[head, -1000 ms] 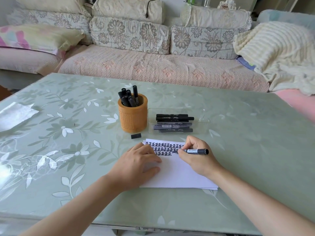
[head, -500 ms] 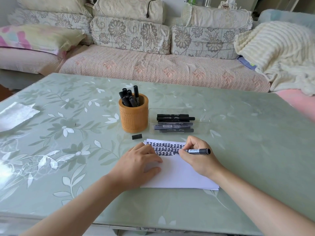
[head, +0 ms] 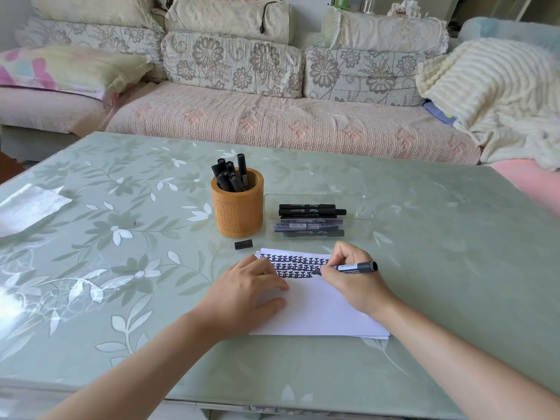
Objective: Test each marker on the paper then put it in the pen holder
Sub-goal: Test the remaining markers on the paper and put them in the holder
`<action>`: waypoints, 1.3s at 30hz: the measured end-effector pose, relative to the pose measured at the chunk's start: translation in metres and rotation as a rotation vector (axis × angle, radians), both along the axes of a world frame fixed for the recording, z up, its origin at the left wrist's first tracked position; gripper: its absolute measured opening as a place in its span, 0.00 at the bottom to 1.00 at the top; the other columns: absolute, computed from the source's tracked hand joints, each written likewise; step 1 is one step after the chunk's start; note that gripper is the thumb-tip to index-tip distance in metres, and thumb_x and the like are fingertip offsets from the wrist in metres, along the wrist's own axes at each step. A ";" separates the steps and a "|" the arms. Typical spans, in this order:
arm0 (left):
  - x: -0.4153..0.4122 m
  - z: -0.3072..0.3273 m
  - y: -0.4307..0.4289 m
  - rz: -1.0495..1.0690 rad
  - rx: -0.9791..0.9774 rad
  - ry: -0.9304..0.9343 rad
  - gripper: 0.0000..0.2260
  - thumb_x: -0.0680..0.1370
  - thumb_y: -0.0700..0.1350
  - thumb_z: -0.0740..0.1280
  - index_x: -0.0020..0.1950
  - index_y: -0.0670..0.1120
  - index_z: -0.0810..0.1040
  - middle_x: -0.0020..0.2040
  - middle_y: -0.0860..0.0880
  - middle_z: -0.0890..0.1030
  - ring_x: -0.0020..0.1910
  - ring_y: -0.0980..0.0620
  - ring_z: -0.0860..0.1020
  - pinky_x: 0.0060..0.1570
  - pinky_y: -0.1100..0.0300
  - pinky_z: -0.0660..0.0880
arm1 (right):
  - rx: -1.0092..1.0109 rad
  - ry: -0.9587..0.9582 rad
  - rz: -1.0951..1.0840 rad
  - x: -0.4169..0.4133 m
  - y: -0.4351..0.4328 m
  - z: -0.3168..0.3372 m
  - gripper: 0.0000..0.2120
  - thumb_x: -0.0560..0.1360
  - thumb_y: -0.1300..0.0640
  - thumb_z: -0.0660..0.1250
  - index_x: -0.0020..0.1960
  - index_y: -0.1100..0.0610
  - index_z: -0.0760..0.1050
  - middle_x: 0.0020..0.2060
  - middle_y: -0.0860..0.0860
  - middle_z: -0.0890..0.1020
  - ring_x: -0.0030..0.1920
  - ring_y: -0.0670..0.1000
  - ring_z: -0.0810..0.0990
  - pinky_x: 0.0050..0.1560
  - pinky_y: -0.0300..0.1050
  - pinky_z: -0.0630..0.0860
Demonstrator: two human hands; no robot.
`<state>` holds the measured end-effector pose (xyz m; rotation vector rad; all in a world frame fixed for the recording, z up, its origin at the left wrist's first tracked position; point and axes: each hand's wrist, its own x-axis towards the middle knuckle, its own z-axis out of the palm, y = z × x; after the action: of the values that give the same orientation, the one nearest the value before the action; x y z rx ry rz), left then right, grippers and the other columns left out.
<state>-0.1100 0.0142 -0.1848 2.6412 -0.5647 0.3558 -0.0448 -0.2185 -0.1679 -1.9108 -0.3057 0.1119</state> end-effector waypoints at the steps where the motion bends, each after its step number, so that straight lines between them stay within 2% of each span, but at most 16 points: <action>1: 0.001 0.000 0.000 -0.004 -0.001 0.001 0.12 0.74 0.59 0.64 0.54 0.60 0.79 0.49 0.59 0.73 0.50 0.57 0.70 0.45 0.64 0.67 | 0.029 0.021 -0.014 0.000 -0.001 0.001 0.14 0.69 0.62 0.68 0.32 0.53 0.64 0.25 0.48 0.68 0.27 0.49 0.63 0.27 0.40 0.58; 5: 0.005 0.004 0.003 -0.011 -0.044 -0.018 0.11 0.75 0.57 0.63 0.55 0.58 0.80 0.49 0.58 0.74 0.51 0.57 0.71 0.42 0.58 0.74 | 0.088 0.050 -0.031 0.001 -0.003 0.003 0.13 0.71 0.64 0.69 0.34 0.55 0.67 0.25 0.52 0.71 0.27 0.51 0.66 0.29 0.43 0.62; 7: 0.011 0.007 0.008 0.060 -0.058 -0.074 0.11 0.76 0.54 0.62 0.55 0.55 0.80 0.49 0.57 0.74 0.51 0.55 0.72 0.43 0.56 0.75 | 0.099 0.035 -0.009 0.002 -0.003 0.006 0.11 0.74 0.66 0.69 0.38 0.57 0.70 0.24 0.52 0.73 0.25 0.51 0.69 0.29 0.41 0.65; 10: 0.023 0.011 0.022 0.218 -0.048 -0.164 0.10 0.77 0.45 0.67 0.57 0.49 0.81 0.50 0.53 0.76 0.52 0.51 0.73 0.45 0.52 0.77 | 0.089 -0.012 0.046 0.004 -0.001 0.015 0.06 0.75 0.66 0.70 0.44 0.57 0.77 0.28 0.47 0.77 0.28 0.49 0.72 0.28 0.37 0.68; 12: 0.030 0.012 0.031 0.289 -0.021 -0.172 0.12 0.76 0.42 0.68 0.59 0.47 0.80 0.51 0.51 0.77 0.52 0.49 0.73 0.46 0.51 0.77 | 0.059 -0.048 0.073 0.005 0.001 0.022 0.09 0.76 0.67 0.68 0.49 0.54 0.81 0.31 0.43 0.79 0.29 0.49 0.73 0.29 0.34 0.69; 14: 0.034 0.011 0.037 0.327 0.001 -0.143 0.13 0.76 0.41 0.68 0.61 0.49 0.80 0.52 0.51 0.78 0.52 0.47 0.74 0.45 0.51 0.77 | 0.067 -0.063 0.113 0.007 0.001 0.028 0.13 0.79 0.66 0.64 0.54 0.52 0.82 0.36 0.46 0.83 0.29 0.51 0.73 0.30 0.33 0.69; 16: 0.037 0.009 0.039 0.353 0.027 -0.106 0.13 0.77 0.41 0.68 0.61 0.50 0.80 0.52 0.50 0.79 0.51 0.45 0.74 0.44 0.50 0.77 | 0.060 -0.054 0.167 0.009 0.000 0.032 0.16 0.80 0.67 0.61 0.57 0.50 0.81 0.40 0.52 0.84 0.30 0.53 0.74 0.30 0.37 0.69; 19: 0.039 0.010 0.038 0.394 0.056 -0.055 0.13 0.78 0.43 0.67 0.62 0.49 0.79 0.54 0.49 0.79 0.53 0.45 0.73 0.45 0.51 0.76 | -0.024 -0.040 0.235 0.013 0.000 0.039 0.26 0.77 0.74 0.55 0.63 0.49 0.77 0.45 0.53 0.84 0.33 0.51 0.77 0.30 0.45 0.72; 21: 0.040 0.010 0.038 0.408 0.052 -0.024 0.12 0.78 0.45 0.66 0.61 0.50 0.80 0.53 0.50 0.79 0.53 0.46 0.73 0.44 0.51 0.75 | -0.020 -0.003 0.280 0.015 0.003 0.042 0.31 0.77 0.76 0.52 0.67 0.47 0.74 0.50 0.54 0.82 0.37 0.52 0.78 0.32 0.45 0.75; 24: 0.042 0.012 0.036 0.428 0.043 0.016 0.09 0.78 0.47 0.66 0.57 0.50 0.81 0.51 0.50 0.78 0.53 0.47 0.72 0.44 0.51 0.75 | 0.047 0.083 0.296 0.017 0.005 0.045 0.24 0.82 0.70 0.50 0.65 0.50 0.76 0.51 0.56 0.77 0.39 0.56 0.77 0.34 0.45 0.78; 26: 0.042 0.014 0.034 0.426 0.030 0.022 0.08 0.78 0.47 0.67 0.56 0.50 0.81 0.51 0.50 0.79 0.53 0.47 0.73 0.44 0.52 0.74 | 0.020 0.068 0.287 0.018 0.005 0.046 0.21 0.82 0.69 0.51 0.55 0.53 0.80 0.45 0.54 0.77 0.35 0.53 0.76 0.31 0.46 0.76; 28: 0.041 0.019 0.031 0.413 -0.014 -0.007 0.08 0.78 0.46 0.67 0.56 0.50 0.81 0.50 0.51 0.80 0.52 0.47 0.74 0.43 0.55 0.73 | -0.081 -0.011 0.267 0.018 0.005 0.047 0.17 0.80 0.68 0.54 0.46 0.52 0.76 0.34 0.49 0.76 0.28 0.50 0.72 0.31 0.44 0.72; 29: 0.041 0.022 0.029 0.401 -0.051 -0.031 0.08 0.78 0.45 0.68 0.57 0.50 0.81 0.49 0.51 0.80 0.50 0.48 0.75 0.42 0.56 0.71 | -0.132 -0.059 0.250 0.019 0.005 0.046 0.14 0.80 0.67 0.57 0.44 0.50 0.73 0.33 0.47 0.75 0.29 0.49 0.70 0.32 0.44 0.70; 33: 0.039 0.032 0.022 0.300 -0.134 -0.095 0.08 0.79 0.43 0.66 0.56 0.50 0.81 0.48 0.54 0.80 0.46 0.52 0.75 0.42 0.60 0.69 | -0.362 -0.197 0.171 0.023 0.005 0.039 0.13 0.76 0.58 0.68 0.53 0.40 0.71 0.47 0.42 0.79 0.43 0.48 0.77 0.48 0.45 0.74; 35: 0.037 0.035 0.019 0.257 -0.152 -0.113 0.07 0.79 0.43 0.66 0.56 0.49 0.81 0.47 0.55 0.79 0.44 0.55 0.73 0.42 0.62 0.69 | -0.434 -0.223 0.122 0.022 0.006 0.039 0.13 0.75 0.56 0.70 0.56 0.40 0.77 0.48 0.39 0.81 0.46 0.44 0.78 0.52 0.42 0.74; 39: 0.034 0.038 0.009 0.208 -0.167 -0.120 0.07 0.80 0.43 0.65 0.56 0.48 0.80 0.47 0.54 0.78 0.45 0.54 0.74 0.45 0.62 0.70 | -0.454 -0.271 0.078 0.020 0.007 0.039 0.10 0.75 0.55 0.70 0.54 0.44 0.81 0.48 0.37 0.83 0.52 0.40 0.79 0.56 0.38 0.73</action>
<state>-0.0761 0.0237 -0.1466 2.5332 -0.2822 0.5998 -0.0251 -0.2114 -0.1292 -2.3691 -0.5762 -0.0306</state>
